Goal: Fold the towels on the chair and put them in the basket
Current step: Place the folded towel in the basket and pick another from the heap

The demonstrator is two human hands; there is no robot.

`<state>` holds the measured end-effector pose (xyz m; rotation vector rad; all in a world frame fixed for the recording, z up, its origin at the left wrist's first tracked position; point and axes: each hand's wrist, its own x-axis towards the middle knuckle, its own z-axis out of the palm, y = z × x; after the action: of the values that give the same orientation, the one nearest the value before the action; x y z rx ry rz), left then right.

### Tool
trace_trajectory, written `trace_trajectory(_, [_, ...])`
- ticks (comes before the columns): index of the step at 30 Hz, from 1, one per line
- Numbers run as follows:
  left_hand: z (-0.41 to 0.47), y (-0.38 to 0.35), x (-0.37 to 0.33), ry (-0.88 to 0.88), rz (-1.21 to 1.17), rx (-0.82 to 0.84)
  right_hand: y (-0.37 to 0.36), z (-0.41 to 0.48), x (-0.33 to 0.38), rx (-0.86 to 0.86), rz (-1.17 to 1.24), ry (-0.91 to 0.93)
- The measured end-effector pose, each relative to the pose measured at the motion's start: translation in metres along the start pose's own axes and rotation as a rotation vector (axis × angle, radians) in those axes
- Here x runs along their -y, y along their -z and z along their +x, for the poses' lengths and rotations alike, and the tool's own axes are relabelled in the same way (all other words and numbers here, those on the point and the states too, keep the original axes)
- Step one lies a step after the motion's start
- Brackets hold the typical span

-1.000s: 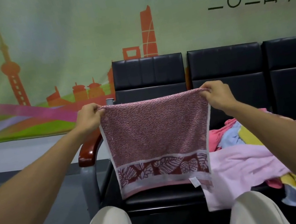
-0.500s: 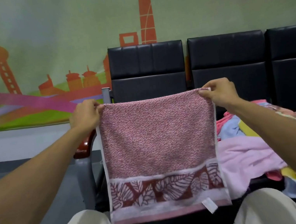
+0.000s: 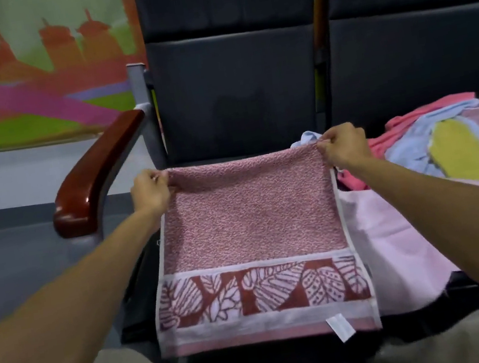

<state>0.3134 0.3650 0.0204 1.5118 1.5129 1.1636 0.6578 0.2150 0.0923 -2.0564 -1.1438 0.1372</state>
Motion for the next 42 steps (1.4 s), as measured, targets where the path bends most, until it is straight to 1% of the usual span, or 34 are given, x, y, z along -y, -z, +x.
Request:
trace_trajectory(2, [-0.002, -0.016, 0.005, 0.043, 0.006, -0.006, -0.025, 0.014, -0.013, 0.047, -0.016, -0.036])
trace_trajectory(3, [-0.012, -0.022, -0.004, 0.044, 0.045, -0.013, -0.037, 0.020, -0.020, 0.084, -0.006, -0.056])
trace_trajectory(6, [-0.003, -0.047, 0.005, 0.036, 0.154, -0.051, -0.072, 0.038, -0.037, 0.151, 0.070, -0.097])
trace_trajectory(7, [0.004, -0.053, 0.008, 0.030, 0.174, -0.041, -0.080, 0.042, -0.038, 0.168, 0.119, -0.108])
trace_trajectory(9, [0.018, -0.062, 0.017, 0.018, 0.187, 0.033, -0.096, 0.049, -0.041, 0.201, 0.232, -0.111])
trace_trajectory(11, [0.021, -0.064, 0.023, -0.066, 0.212, 0.155, -0.106, 0.054, -0.047, 0.181, 0.232, -0.056])
trace_trajectory(14, [0.005, -0.056, 0.031, -0.259, 0.292, 0.297, -0.106, 0.042, -0.055, 0.153, 0.114, 0.060])
trace_trajectory(17, [-0.031, -0.039, 0.026, -0.394, 0.371, 0.385, -0.086, 0.006, -0.049, 0.223, -0.009, 0.234])
trace_trajectory(19, [-0.058, -0.021, 0.020, -0.451, 0.427, 0.478, -0.070, -0.021, -0.045, 0.348, -0.037, 0.332])
trace_trajectory(21, [-0.081, 0.000, 0.015, -0.495, 0.487, 0.558, -0.050, -0.050, -0.040, 0.548, -0.100, 0.428])
trace_trajectory(23, [-0.100, 0.020, 0.011, -0.487, 0.513, 0.608, -0.033, -0.076, -0.036, 0.733, -0.219, 0.480])
trace_trajectory(25, [-0.119, 0.037, 0.014, -0.455, 0.509, 0.651, -0.021, -0.097, -0.036, 0.819, -0.321, 0.502])
trace_trajectory(27, [-0.133, 0.054, 0.025, -0.439, 0.525, 0.694, -0.015, -0.113, -0.042, 0.868, -0.332, 0.469])
trace_trajectory(28, [-0.137, 0.062, 0.032, -0.440, 0.586, 0.736, -0.013, -0.120, -0.046, 0.887, -0.321, 0.448])
trace_trajectory(30, [-0.140, 0.073, 0.042, -0.453, 0.719, 0.826, -0.013, -0.130, -0.056, 0.890, -0.345, 0.487])
trace_trajectory(32, [-0.137, 0.077, 0.048, -0.471, 0.712, 0.826, -0.015, -0.136, -0.064, 0.863, -0.398, 0.538])
trace_trajectory(34, [-0.135, 0.075, 0.047, -0.515, 0.678, 0.760, -0.015, -0.140, -0.066, 0.835, -0.404, 0.549])
trace_trajectory(36, [-0.135, 0.070, 0.043, -0.564, 0.698, 0.697, -0.015, -0.141, -0.065, 0.822, -0.365, 0.556])
trace_trajectory(38, [-0.136, 0.064, 0.041, -0.561, 0.719, 0.671, -0.014, -0.138, -0.066, 0.765, -0.338, 0.579])
trace_trajectory(40, [-0.135, 0.060, 0.043, -0.516, 0.699, 0.630, -0.014, -0.135, -0.068, 0.682, -0.354, 0.598])
trace_trajectory(42, [-0.132, 0.057, 0.043, -0.517, 0.703, 0.567, -0.014, -0.131, -0.068, 0.627, -0.331, 0.553])
